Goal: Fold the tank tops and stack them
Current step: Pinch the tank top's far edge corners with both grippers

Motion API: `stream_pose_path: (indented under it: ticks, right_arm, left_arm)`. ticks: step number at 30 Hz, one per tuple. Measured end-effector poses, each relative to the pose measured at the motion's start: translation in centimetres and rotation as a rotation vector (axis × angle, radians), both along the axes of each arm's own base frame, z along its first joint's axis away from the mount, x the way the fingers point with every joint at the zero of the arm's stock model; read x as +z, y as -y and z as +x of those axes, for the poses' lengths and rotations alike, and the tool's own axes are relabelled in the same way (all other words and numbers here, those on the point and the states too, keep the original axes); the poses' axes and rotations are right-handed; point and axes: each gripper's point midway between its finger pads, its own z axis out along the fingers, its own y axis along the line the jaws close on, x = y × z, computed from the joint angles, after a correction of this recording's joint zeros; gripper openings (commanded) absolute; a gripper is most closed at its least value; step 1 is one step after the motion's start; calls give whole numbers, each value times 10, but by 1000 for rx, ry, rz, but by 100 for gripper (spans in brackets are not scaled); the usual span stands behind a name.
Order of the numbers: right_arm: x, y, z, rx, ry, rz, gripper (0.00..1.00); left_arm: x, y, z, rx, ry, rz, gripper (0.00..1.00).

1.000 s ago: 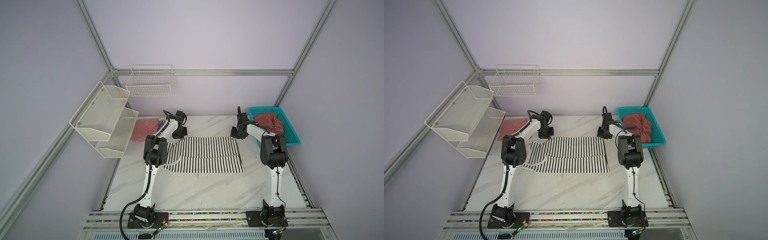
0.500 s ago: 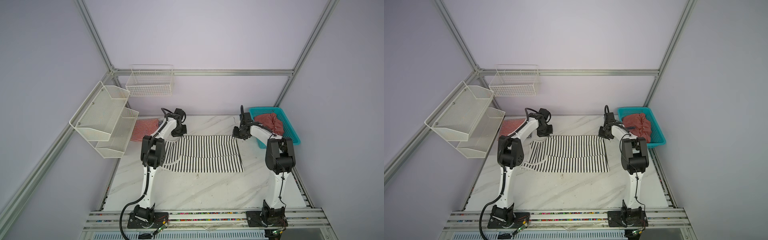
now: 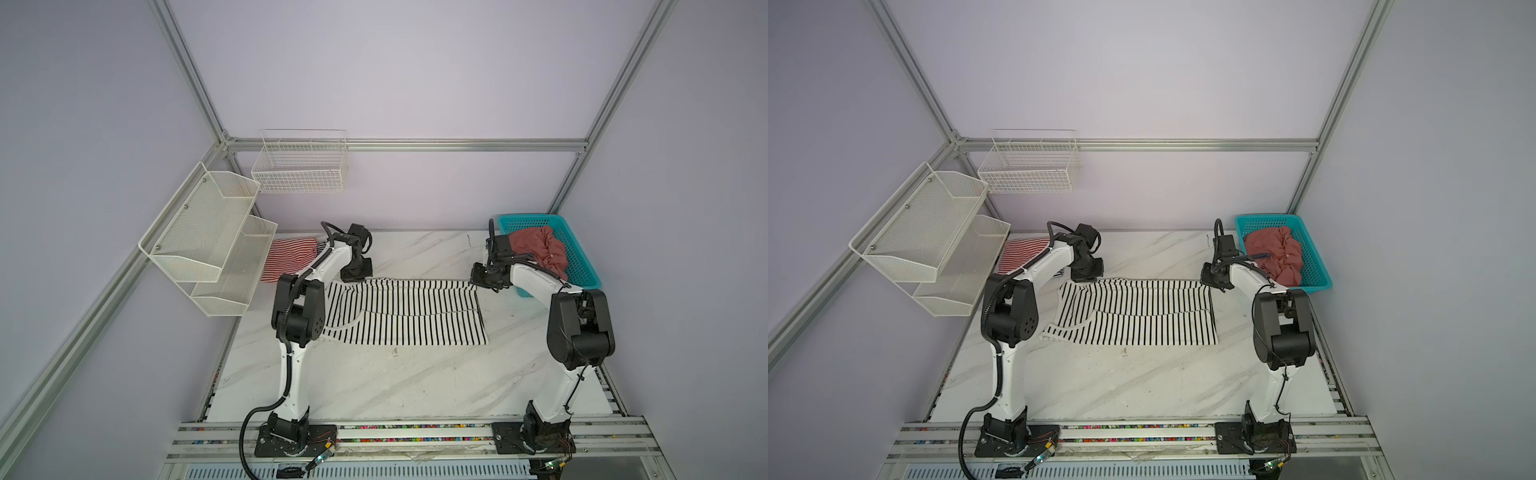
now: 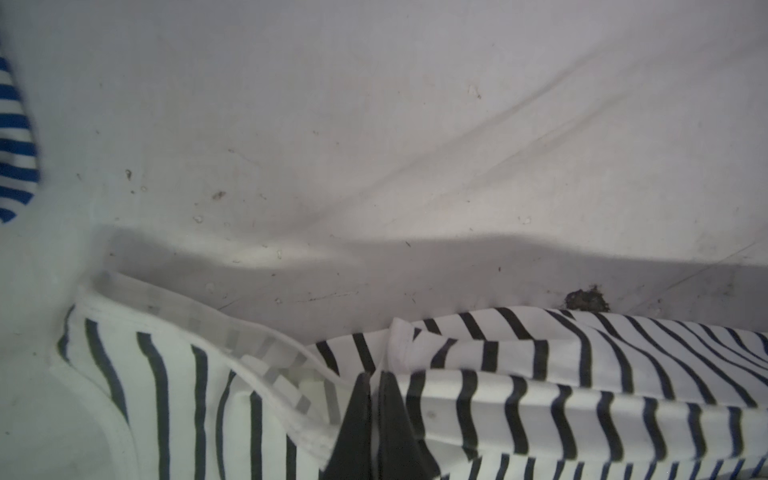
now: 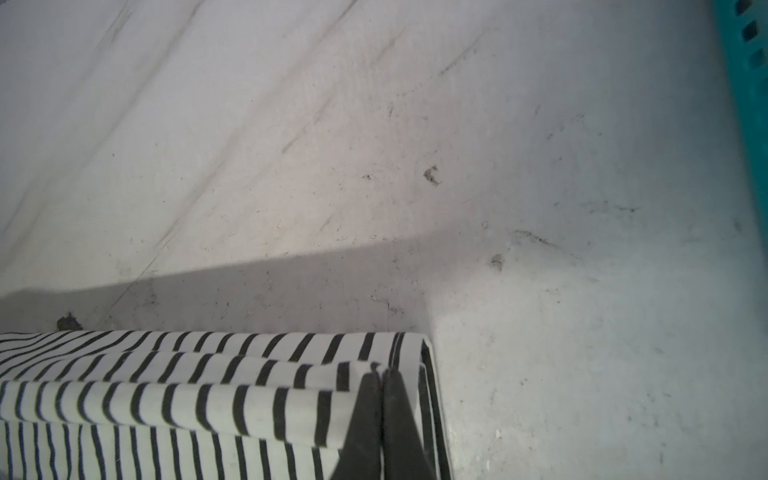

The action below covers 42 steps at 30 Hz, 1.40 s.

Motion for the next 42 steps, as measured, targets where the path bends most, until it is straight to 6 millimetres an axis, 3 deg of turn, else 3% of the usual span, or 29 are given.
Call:
stream_pose_path:
  ticks: [5, 11, 17, 25, 33, 37, 42]
  right_arm:
    - [-4, 2, -23, 1, -15, 5, 0]
    - [-20, 5, -49, -4, -58, 6, 0]
    - [-29, 7, -61, -11, -85, 6, 0]
    - [-29, 6, -60, -13, -79, 11, 0]
    - [-30, 5, -60, -9, -78, 17, 0]
    - [-30, 5, -60, -9, -79, 17, 0]
    - [-31, 5, -59, -9, -74, 19, 0]
  left_arm:
    - [-7, 0, -21, -11, -28, 17, 6]
    - [-8, -4, -50, -7, -46, 31, 22]
    - [-4, -8, -70, 4, -49, 31, 30]
    - [1, -1, -62, 23, -17, -7, 31]
    - [-21, 20, -35, 22, -38, -73, 31]
    - [-31, 25, -33, 24, -59, -92, 31]
    - [-30, 31, -31, 16, -57, -114, 31]
